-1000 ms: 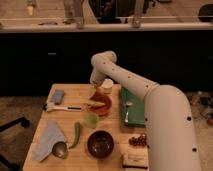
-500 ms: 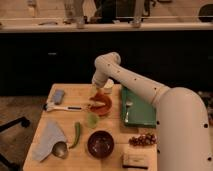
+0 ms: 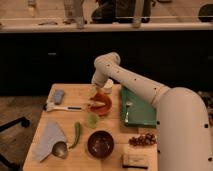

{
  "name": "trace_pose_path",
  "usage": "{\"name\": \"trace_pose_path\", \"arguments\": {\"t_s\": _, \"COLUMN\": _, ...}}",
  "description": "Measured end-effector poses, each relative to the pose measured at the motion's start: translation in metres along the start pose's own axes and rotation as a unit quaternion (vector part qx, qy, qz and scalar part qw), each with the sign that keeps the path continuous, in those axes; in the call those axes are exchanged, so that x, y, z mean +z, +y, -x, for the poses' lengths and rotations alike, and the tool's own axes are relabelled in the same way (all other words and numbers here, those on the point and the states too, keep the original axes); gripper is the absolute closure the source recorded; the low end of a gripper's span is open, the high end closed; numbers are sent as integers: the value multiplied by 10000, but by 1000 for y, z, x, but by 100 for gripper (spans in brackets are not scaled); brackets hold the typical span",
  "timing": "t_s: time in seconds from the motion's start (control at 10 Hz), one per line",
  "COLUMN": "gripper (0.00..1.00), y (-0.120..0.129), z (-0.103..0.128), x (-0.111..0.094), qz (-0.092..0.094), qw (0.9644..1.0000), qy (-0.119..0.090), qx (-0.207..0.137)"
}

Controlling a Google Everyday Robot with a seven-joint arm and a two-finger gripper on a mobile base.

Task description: Place apple in plastic cup

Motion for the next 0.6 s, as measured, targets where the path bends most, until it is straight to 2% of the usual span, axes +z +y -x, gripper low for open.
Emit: {"name": "trace_pose_path", "arguments": {"t_s": 0.6, "gripper": 100, "y": 24, "z": 10, "x": -16, "qz": -34, "qw": 9995, "qy": -185, "qx": -233}}
